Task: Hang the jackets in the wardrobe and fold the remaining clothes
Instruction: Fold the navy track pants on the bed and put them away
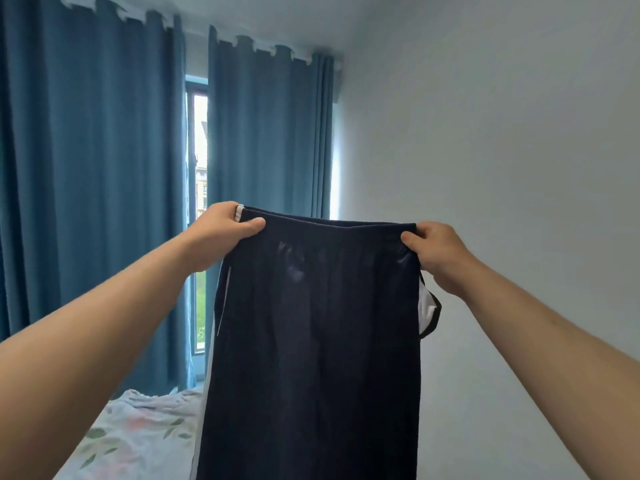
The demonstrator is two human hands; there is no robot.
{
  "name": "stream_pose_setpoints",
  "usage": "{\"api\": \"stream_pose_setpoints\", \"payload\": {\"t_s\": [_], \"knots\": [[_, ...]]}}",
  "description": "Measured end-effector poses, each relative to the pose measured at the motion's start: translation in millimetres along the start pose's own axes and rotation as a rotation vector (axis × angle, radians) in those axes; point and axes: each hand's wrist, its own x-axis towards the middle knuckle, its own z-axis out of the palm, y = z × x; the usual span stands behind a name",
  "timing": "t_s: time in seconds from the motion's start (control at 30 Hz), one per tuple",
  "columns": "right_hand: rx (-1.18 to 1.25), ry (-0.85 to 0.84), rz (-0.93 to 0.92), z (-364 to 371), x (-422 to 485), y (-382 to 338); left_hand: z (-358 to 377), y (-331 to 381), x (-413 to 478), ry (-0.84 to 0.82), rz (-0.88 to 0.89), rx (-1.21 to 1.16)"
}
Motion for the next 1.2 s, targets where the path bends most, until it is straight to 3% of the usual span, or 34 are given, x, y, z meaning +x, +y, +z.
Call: {"api": "stream_pose_setpoints", "payload": {"t_s": [0.13,0.3,0.47,0.57,0.7,0.8,0.93,1.2], "knots": [[0.057,-0.127,0.009,-28,8,-11,24,25,1,-0.012,-0.025,-0.075],[0.003,-0.228,-0.054,-58,8,-19,36,52,-2,-0.169,-0.117,-0.208],[0.051,-0.176,0.065,-77,10,-25,42,63,-6,0.097,-0.116,0.025],[0.096,-0.149,0.210,-73,15,-29,55,77,-8,0.214,-0.162,0.047],[0.369,-0.196,0.432,-60,10,-43,75,101,-14,0.257,-0.266,-0.113],[0.618,-0.207,0.494,-49,8,-50,91,125,-18,0.207,-0.267,-0.254],[0.863,-0.296,0.455,-39,-2,-60,111,153,-25,0.193,-0.176,-0.264],[0.762,-0.371,0.196,-32,-20,-72,152,157,-39,0.060,-0.110,-0.259]]}}
